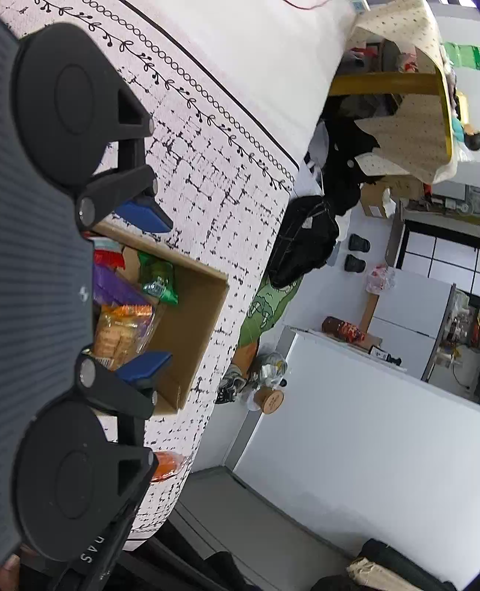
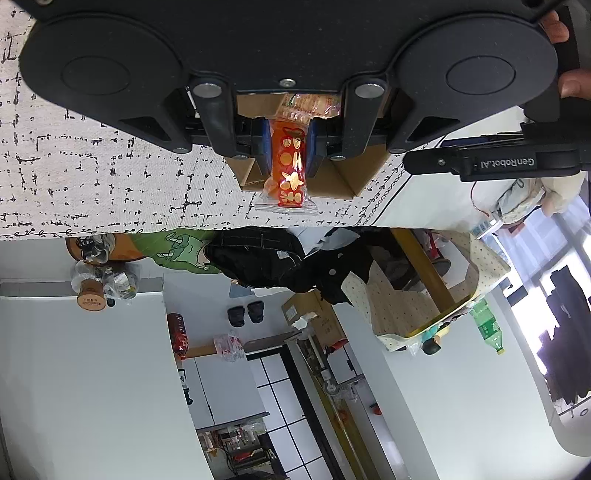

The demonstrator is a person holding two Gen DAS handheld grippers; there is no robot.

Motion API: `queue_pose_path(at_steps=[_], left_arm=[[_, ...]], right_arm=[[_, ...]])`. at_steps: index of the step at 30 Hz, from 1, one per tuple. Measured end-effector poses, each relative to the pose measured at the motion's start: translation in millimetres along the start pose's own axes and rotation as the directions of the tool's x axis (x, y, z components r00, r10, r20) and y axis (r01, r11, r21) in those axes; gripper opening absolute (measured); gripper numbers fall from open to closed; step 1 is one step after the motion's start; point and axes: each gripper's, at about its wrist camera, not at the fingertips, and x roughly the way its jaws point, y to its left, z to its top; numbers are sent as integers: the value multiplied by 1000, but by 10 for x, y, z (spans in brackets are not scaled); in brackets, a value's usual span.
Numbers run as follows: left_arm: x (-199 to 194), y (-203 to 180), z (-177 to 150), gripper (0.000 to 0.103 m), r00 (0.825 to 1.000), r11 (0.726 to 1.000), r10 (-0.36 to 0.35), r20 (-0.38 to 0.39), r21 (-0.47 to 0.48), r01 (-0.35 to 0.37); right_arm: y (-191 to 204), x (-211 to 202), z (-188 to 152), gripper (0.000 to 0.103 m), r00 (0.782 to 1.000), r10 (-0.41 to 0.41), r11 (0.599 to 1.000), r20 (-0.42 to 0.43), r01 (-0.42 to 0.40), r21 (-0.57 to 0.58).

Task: Organize snacks
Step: 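Carry both snacks over the cardboard box and open both grippers to drop them, then withdraw both open grippers from the box toward the white and clear packets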

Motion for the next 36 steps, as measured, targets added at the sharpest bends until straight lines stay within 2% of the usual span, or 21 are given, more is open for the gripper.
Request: queue_pose_path(at_steps=[8, 10, 11, 12, 13, 20, 31, 36], left_arm=[[13, 47, 40, 70, 1000, 1000, 1, 1, 5, -1], [9, 61, 48, 70, 1000, 1000, 5, 1, 6, -5], [1, 66, 48, 70, 1000, 1000, 6, 1, 6, -6], [0, 78, 51, 71, 1000, 1000, 7, 1, 4, -7], [-4, 86, 52, 71, 1000, 1000, 9, 2, 1, -9], [-31, 62, 14, 72, 1000, 1000, 5, 4, 2, -5], [-53, -235, -78, 85, 1000, 998, -30, 2, 52, 30], [-66, -385, -166, 88, 999, 997, -33, -11, 66, 33]], right_arm=[[55, 163, 31, 19, 1000, 18, 1000, -18, -19, -7], [101, 211, 36, 22, 999, 24, 1000, -25, -24, -18], [110, 214, 40, 31, 1000, 12, 1000, -18, -12, -11], [104, 194, 38, 38, 1000, 7, 1000, -11, -7, -7], [94, 171, 38, 39, 1000, 2, 1000, -4, -2, -6], [-92, -43, 39, 40, 999, -52, 998, 7, 52, 34], [-428, -377, -124, 47, 992, -122, 986, 13, 120, 113], [-537, -557, -190, 57, 991, -133, 984, 17, 130, 125]])
